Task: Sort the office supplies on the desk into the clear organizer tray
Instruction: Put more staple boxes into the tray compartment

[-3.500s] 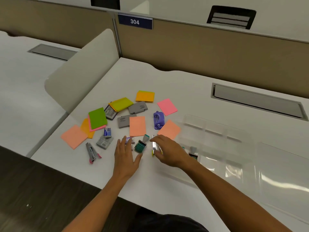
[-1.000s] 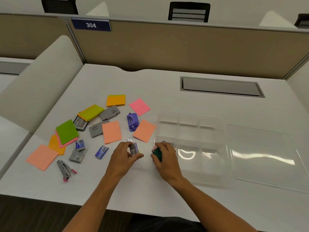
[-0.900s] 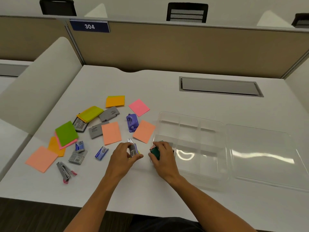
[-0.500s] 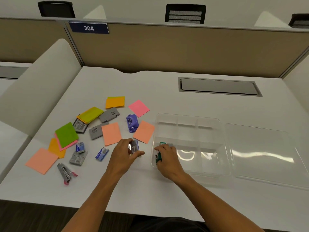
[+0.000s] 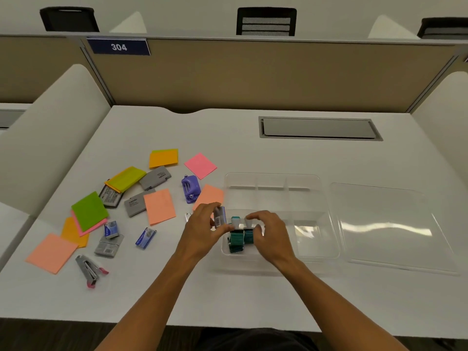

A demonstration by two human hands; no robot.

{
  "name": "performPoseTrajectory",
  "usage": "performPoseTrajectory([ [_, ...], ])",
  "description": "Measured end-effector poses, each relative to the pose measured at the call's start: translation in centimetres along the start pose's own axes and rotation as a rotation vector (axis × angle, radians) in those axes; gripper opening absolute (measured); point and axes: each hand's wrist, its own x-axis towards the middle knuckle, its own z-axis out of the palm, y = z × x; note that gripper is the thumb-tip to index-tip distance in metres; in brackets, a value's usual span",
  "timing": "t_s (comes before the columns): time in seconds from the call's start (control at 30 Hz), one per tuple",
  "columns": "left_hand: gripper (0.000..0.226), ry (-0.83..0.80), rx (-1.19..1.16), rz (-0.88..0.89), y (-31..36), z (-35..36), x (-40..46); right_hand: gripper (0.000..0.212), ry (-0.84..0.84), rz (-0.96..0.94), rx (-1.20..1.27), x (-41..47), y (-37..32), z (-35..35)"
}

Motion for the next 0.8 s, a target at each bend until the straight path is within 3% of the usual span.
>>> performPoseTrajectory([
  [0.27, 0.062, -0.159, 0.129, 0.156, 4.6, 5.2, 0.3, 0.03, 0.187, 0.101, 0.038, 0.0, 4.1, -3.4],
  [0.57, 0.064, -0.24, 0.487, 0.161, 6.1, 10.5, 0.5, 0.029, 0.198, 0.22, 0.215, -1.2, 5.5, -5.1],
  [0.8, 0.069, -0.27, 0.615, 0.122, 6.0, 11.5, 0.8, 0.026, 0.205, 0.25, 0.25, -1.4, 5.9, -5.6],
])
